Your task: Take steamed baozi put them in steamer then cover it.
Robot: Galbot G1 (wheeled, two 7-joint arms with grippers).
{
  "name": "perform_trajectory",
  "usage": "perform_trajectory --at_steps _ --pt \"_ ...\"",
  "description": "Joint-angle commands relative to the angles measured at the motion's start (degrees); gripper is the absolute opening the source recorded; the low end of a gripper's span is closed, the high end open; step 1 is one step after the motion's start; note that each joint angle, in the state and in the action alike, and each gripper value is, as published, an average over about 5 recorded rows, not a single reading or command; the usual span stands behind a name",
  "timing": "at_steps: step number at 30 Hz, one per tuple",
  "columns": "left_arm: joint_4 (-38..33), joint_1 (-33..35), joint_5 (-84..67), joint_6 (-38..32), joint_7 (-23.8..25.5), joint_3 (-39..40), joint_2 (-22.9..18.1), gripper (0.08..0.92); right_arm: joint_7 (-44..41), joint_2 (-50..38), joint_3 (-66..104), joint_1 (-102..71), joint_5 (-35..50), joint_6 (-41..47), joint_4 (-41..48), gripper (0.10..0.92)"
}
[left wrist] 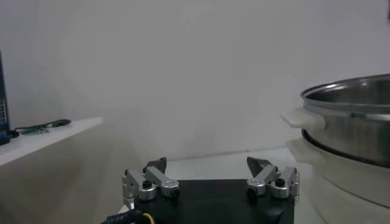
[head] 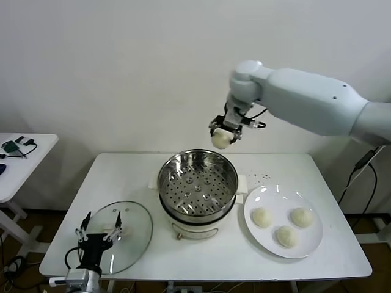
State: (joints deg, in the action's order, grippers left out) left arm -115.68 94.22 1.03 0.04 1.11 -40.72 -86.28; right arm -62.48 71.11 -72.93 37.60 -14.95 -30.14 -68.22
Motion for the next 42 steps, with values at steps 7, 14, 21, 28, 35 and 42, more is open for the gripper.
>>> perform_trajectory --at_steps 7,14,21,28,35,42 --pt "-0.1 1.1 0.0 -0.2 0.1 0.1 0.6 0.823 2.1 6.2 2.8 -10.6 -16.3 -6.7 2.8 0.721" --pt "0.7 1.2 -0.1 -0.3 -0.1 0.4 0.9 0.823 3.0 8.1 2.7 -12.8 -18.1 -7.9 7.4 0.721" --pt "1.2 1.2 -0.1 -0.3 -0.3 0.4 0.7 0.823 3.1 9.1 3.2 -14.6 -18.6 -7.7 9.7 0.725" --pt "1.6 1.0 -0.1 -0.3 -0.4 0.5 0.6 0.823 2.9 9.4 3.0 -14.9 -16.6 -6.7 9.7 0.811" --pt "1.6 0.9 0.0 -0.2 -0.6 0.5 0.6 0.823 1.5 6.8 3.7 -12.2 -13.6 -6.5 6.3 0.823" --pt "1.5 1.3 0.0 -0.2 -0.5 0.5 0.7 0.823 -0.3 -0.5 0.5 -1.8 0.2 -5.1 0.2 0.823"
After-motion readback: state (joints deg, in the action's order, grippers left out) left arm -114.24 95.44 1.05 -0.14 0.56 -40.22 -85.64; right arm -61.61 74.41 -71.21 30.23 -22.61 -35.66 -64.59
